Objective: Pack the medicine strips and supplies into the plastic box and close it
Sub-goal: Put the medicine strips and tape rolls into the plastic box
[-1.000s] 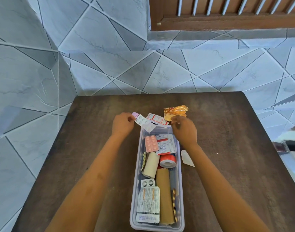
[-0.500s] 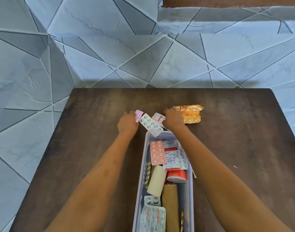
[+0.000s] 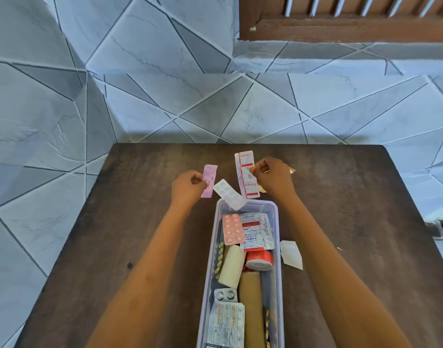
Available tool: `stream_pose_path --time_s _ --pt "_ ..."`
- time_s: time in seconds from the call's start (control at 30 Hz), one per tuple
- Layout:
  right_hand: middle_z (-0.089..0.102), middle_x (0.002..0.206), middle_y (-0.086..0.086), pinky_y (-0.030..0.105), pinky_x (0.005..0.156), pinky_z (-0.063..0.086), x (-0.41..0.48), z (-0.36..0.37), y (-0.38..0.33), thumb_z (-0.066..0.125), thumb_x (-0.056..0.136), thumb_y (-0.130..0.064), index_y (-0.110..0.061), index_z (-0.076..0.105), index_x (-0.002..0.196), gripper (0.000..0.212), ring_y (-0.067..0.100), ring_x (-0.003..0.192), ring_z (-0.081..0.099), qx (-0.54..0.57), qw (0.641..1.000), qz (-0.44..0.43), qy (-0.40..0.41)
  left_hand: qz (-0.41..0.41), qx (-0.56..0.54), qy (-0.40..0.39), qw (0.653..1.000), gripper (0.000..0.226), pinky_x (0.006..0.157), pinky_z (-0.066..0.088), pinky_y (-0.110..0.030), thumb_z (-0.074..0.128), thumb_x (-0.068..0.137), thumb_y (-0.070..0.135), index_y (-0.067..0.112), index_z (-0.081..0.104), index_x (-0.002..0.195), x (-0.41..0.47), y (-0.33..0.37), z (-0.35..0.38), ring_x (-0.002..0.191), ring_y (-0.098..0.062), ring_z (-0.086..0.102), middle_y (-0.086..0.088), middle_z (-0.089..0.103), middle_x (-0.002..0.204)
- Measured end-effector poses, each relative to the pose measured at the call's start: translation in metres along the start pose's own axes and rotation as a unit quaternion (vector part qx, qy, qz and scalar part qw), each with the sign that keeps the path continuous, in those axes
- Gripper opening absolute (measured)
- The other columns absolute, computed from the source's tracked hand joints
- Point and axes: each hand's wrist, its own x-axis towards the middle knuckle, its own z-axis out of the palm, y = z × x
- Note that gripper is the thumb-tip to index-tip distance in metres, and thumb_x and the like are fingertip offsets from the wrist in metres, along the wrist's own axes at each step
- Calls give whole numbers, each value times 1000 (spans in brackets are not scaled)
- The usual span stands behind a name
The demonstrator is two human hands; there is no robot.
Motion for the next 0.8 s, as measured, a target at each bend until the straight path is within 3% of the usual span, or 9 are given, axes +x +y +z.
stream_pose_path --time_s 0.07,0.13,0.23,0.33,0.47,0.57,0.73,0.8 --pt "68 105 16 35 82 55 -22 -10 -3 60 87 -17 -13 53 82 9 26 88 65 41 999 4 -18 7 -51 -23 998 18 88 56 -43 64 82 7 11 58 99 -23 8 -7 97 -24 64 -13 66 111" --pt "67 107 15 36 80 55 -48 -19 -4 62 86 -13 -17 48 85 14 26 90 66 80 996 15 -39 20 -80 -56 995 40 85 57 -44 64 81 2 15 48 115 -49 14 -13 102 -26 62 -9 61 114" --pt "65 105 16 33 76 52 -88 -29 -1 61 85 -6 -15 42 118 39 26 91 65 91 992 17 -80 65 -66 -123 988 72 73 60 -37 65 78 -3 29 33 134 -84 14 -21 99 -23 61 0 55 111" --pt "60 98 6 34 79 52 -126 -32 13 59 86 -7 -22 30 139 62 20 90 62 26 989 12 -143 115 7 -217 969 58 73 60 -34 61 79 -3 23 45 129 -109 5 -26 101 -25 64 -8 61 115" --pt "64 107 11 32 80 53 -166 -23 30 59 85 -7 -17 51 129 45 25 92 64 -63 979 16 -196 153 168 -286 931 34 72 60 -33 55 86 4 16 62 117 -132 -6 -22 98 -26 65 -12 63 111" --pt "64 116 14 40 90 54 -185 -16 36 61 82 -5 -15 54 125 45 30 102 63 -91 977 18 -192 169 241 -322 900 34 57 50 -14 53 88 5 17 64 118 -143 -9 -13 89 -18 62 -9 63 108" --pt "65 116 13 32 74 54 -198 -5 46 68 76 -5 -14 56 115 42 26 96 65 -135 974 31 -179 194 316 -347 861 34 85 51 -28 57 86 4 18 67 115 -153 -8 0 104 -21 63 -6 64 123" --pt "64 115 14 34 79 53 -197 0 46 68 77 -8 -13 55 114 40 27 98 63 -196 968 1 -157 201 338 -351 850 34 87 52 -31 61 84 5 18 68 114 -153 -7 2 104 -21 63 -6 65 121"
